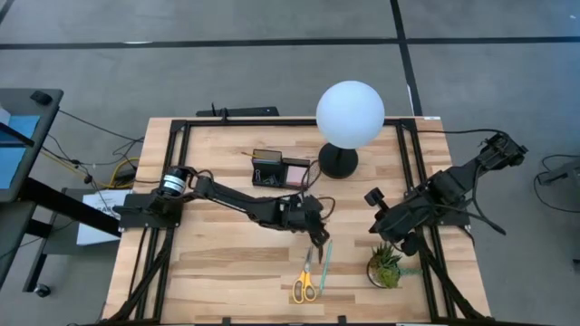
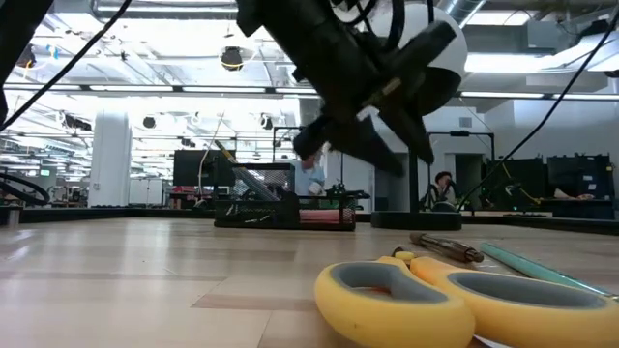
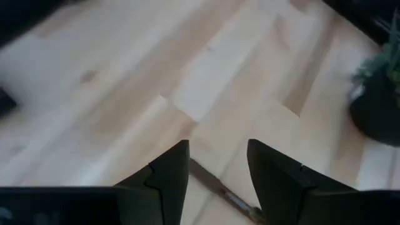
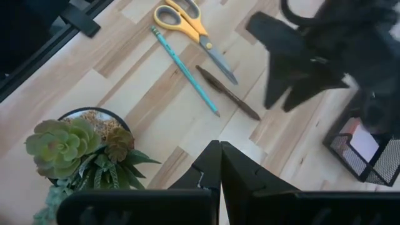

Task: Pick and place office supplies into organizer
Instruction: Put the brown pen into the black desk organizer

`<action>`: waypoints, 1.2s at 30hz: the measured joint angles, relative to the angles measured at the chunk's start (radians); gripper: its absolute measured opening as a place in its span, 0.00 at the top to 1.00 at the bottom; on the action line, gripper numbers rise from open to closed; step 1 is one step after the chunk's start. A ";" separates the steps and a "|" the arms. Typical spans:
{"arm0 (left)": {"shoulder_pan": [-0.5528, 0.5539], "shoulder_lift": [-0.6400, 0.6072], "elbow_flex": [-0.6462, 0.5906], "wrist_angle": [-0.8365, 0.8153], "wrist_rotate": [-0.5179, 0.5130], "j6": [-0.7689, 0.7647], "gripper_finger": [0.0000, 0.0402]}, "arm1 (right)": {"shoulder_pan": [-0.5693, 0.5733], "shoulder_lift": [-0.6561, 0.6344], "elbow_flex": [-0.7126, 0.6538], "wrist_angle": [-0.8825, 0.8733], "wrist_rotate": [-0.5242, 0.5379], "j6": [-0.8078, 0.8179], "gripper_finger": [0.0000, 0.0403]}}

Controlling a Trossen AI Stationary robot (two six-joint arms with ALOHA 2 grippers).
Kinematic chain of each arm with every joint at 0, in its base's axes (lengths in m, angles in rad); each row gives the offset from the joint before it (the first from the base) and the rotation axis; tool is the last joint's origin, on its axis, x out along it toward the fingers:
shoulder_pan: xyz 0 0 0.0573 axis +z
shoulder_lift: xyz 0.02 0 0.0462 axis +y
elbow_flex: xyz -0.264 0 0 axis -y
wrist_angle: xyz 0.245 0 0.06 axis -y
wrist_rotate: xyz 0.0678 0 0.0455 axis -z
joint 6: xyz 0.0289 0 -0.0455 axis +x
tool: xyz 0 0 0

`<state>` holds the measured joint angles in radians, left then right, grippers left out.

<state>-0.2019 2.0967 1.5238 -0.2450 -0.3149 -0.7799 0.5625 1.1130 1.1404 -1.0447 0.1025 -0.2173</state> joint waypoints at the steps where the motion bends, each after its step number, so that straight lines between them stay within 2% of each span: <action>1: -0.002 0.004 -0.002 -0.001 -0.004 -0.002 0.61 | 0.000 0.000 0.000 0.000 0.000 0.000 1.00; 5: -0.003 0.035 -0.002 -0.023 -0.033 -0.050 0.61 | 0.001 0.000 0.000 0.002 -0.009 0.000 1.00; 11: -0.008 0.133 0.005 0.052 0.004 -0.116 0.61 | 0.003 0.000 0.000 0.005 -0.048 0.000 1.00; 16: -0.009 0.132 0.011 0.002 0.002 -0.199 0.61 | 0.007 0.000 0.000 0.005 -0.053 0.003 1.00; 21: -0.001 0.132 0.010 -0.014 -0.004 -0.181 0.61 | 0.017 0.000 0.000 0.002 -0.055 -0.001 1.00; 30: 0.050 0.108 0.029 -0.231 -0.010 -0.188 0.61 | 0.020 0.000 0.000 -0.003 -0.083 -0.001 1.00; 36: 0.057 0.116 0.134 -0.536 -0.023 -0.187 0.61 | 0.020 0.000 0.000 -0.034 -0.082 -0.002 1.00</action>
<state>-0.1452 2.2126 1.6574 -0.7808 -0.3375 -0.9667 0.5823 1.1131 1.1404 -1.0786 0.0204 -0.2194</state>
